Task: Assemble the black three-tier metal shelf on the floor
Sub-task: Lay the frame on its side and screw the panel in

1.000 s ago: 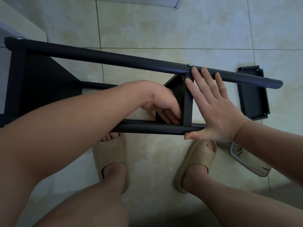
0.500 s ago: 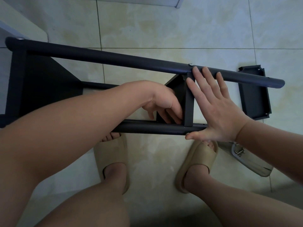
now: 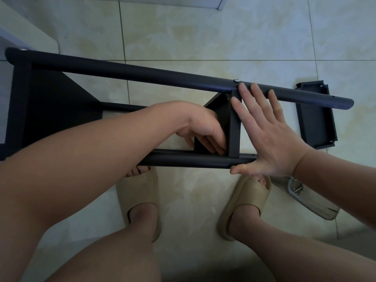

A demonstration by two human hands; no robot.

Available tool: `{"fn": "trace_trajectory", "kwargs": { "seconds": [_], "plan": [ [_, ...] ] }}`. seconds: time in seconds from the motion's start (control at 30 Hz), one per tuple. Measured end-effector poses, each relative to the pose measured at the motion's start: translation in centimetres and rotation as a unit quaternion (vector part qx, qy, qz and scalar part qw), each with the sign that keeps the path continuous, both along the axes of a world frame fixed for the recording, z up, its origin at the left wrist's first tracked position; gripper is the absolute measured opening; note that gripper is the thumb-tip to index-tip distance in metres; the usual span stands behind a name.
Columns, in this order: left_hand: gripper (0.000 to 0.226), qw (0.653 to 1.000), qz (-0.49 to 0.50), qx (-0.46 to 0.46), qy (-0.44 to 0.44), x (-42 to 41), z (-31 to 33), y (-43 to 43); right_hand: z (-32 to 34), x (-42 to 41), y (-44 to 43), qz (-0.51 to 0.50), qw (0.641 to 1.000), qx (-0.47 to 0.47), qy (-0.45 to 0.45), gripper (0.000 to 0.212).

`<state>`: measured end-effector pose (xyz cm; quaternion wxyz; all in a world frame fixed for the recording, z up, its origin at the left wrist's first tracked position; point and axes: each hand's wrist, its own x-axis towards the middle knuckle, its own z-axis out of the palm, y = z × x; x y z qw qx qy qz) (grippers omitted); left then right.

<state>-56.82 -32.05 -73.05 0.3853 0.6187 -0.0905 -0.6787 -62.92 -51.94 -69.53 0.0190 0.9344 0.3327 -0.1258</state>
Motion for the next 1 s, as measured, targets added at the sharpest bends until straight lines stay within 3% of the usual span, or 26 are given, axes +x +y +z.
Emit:
{"fn": "trace_trajectory", "kwargs": {
  "seconds": [0.13,0.5,0.7,1.0],
  "plan": [
    [0.029,1.000,0.006,-0.006,0.006,0.01,-0.04,0.04,0.03,-0.03,0.00,0.000,1.000,0.003,-0.001,0.130],
    [0.013,1.000,-0.014,-0.005,0.002,-0.14,-0.03,-0.06,0.13,-0.06,0.06,-0.001,1.000,0.002,-0.003,0.130],
    [0.034,1.000,0.004,-0.011,0.018,-0.07,-0.11,0.06,0.17,-0.16,0.09,-0.002,1.000,-0.001,-0.002,0.130],
    [0.009,1.000,-0.010,0.003,0.007,0.02,0.16,-0.01,0.06,-0.02,0.03,0.000,1.000,0.003,-0.002,0.129]
  ]
}}
